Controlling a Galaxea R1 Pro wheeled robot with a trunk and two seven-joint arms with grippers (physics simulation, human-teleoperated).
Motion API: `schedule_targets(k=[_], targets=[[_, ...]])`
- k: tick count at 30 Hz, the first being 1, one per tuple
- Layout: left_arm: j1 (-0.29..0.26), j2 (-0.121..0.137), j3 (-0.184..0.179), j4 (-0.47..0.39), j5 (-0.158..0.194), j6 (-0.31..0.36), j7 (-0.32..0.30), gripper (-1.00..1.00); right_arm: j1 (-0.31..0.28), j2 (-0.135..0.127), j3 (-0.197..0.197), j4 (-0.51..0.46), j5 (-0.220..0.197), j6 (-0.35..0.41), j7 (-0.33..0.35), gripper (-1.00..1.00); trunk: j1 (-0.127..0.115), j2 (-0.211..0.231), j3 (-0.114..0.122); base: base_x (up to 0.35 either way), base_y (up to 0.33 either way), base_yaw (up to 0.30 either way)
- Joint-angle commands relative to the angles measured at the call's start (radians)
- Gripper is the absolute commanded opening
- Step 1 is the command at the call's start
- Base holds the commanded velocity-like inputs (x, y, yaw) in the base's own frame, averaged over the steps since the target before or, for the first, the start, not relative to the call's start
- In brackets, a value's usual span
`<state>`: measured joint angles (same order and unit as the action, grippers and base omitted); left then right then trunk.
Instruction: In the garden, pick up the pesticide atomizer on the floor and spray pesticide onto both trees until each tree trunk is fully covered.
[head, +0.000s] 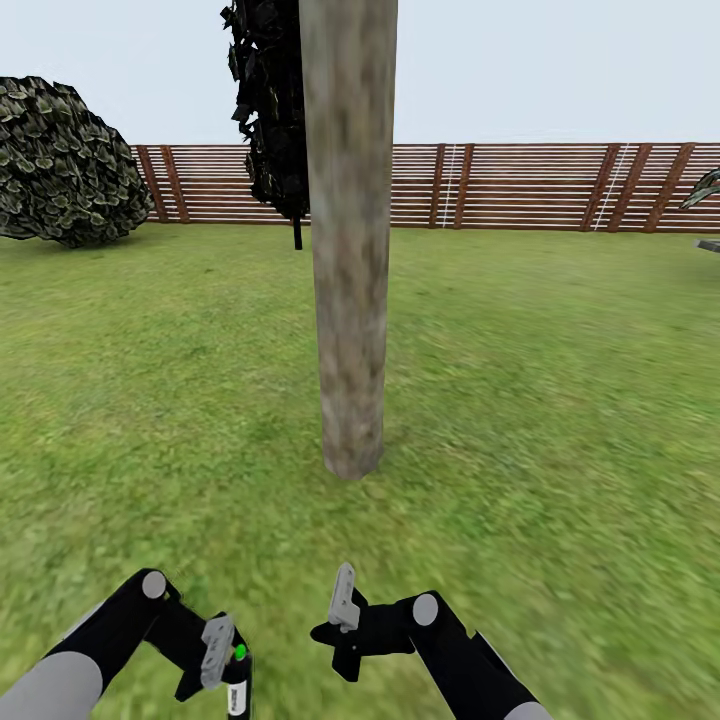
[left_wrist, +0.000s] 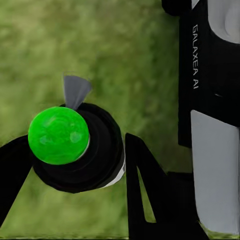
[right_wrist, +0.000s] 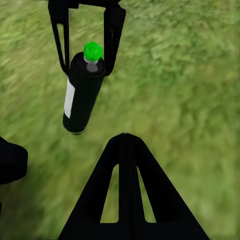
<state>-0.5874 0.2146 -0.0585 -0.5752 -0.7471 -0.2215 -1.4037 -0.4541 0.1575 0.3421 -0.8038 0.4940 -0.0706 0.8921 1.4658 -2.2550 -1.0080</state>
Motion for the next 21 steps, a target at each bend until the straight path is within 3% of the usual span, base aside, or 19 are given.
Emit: schedule_targets(k=[1,3,6,7,11,15,18,19,21], targets=[[0.001,0.008,0.001,0.000,-0.021,0.001,0.001,-1.00,0.000,-0.001,0.000,0.000,0.000,0.000,0.000,-1.00,0.000,0.000,0.000,0.000,0.000,0.000],[0.002,0.021,0.002,0.000,-0.047,0.002,0.002,-1.00,0.000,-0.003,0.000,0.000,0.000,0.000,0.001,-1.00,0.000,0.000,0.000,0.000,0.000,0.000],[0.004,0.066,0.005,0.000,-0.074,0.004,0.009,-1.00,0.000,-0.006,0.000,0.001,0.001,0.000,0.001,-1.00,0.000,0.000,0.000,0.000,0.000,0.000],[0.004,0.097,0.009,0.000,-0.077,0.007,0.011,-1.00,0.000,-0.007,-0.001,0.002,0.001,0.000,0.001,1.00,0.000,0.000,0.000,0.000,0.000,0.000],[0.006,0.150,0.038,0.000,-0.074,0.013,0.027,-1.00,0.000,-0.012,-0.005,0.022,0.001,-0.001,-0.001,1.00,0.000,0.000,0.000,0.000,0.000,0.000],[0.006,0.163,0.116,0.004,-0.072,0.018,0.143,-1.00,0.000,-0.035,-0.009,0.076,0.000,-0.002,-0.014,1.00,0.000,0.000,0.000,0.000,0.000,0.000],[0.006,0.154,0.214,0.054,-0.064,0.058,0.308,-1.00,0.001,-0.099,-0.024,0.103,-0.004,-0.005,-0.130,1.00,0.000,0.000,0.000,0.000,0.000,0.000],[0.006,0.142,0.260,0.088,-0.056,0.090,0.389,-1.00,0.002,-0.119,-0.048,0.121,-0.005,-0.005,-0.209,1.00,0.000,0.000,0.000,0.000,0.000,0.000],[0.006,0.112,0.318,0.134,-0.039,0.126,0.514,-1.00,0.005,-0.133,-0.093,0.186,-0.006,-0.006,-0.322,1.00,0.000,0.000,0.000,0.000,0.000,0.000]])
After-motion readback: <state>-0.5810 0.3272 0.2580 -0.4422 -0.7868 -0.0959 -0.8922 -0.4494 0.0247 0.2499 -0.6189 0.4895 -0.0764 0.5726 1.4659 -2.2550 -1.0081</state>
